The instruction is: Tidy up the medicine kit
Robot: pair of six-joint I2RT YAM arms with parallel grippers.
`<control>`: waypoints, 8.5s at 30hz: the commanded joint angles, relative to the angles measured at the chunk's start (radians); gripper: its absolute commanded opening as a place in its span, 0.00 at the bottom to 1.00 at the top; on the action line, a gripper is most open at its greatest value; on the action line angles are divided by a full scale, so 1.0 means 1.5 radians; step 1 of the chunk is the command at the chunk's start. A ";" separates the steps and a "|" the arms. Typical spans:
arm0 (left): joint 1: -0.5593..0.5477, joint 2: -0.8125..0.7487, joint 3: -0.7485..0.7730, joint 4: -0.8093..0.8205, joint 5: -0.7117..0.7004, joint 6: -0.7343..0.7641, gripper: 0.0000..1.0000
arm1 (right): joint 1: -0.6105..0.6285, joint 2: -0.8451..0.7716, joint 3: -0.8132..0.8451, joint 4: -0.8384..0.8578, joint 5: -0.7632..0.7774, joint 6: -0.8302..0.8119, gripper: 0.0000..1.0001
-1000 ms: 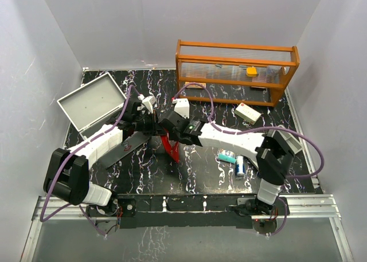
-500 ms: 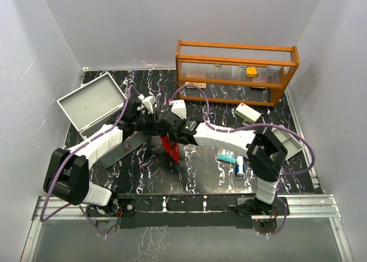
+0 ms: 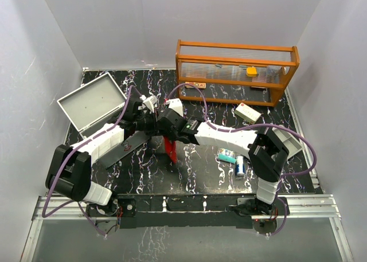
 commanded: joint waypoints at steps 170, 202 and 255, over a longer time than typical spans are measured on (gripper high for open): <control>-0.001 0.015 0.037 -0.011 0.079 -0.018 0.00 | -0.240 -0.293 -0.394 -0.022 -0.220 -0.097 0.41; -0.001 0.025 0.015 0.016 0.088 -0.007 0.00 | -0.213 -0.138 -0.320 -0.063 -0.054 0.118 0.41; -0.001 0.041 0.008 0.024 0.098 -0.012 0.00 | -0.142 -0.278 -0.330 0.485 -0.334 0.154 0.20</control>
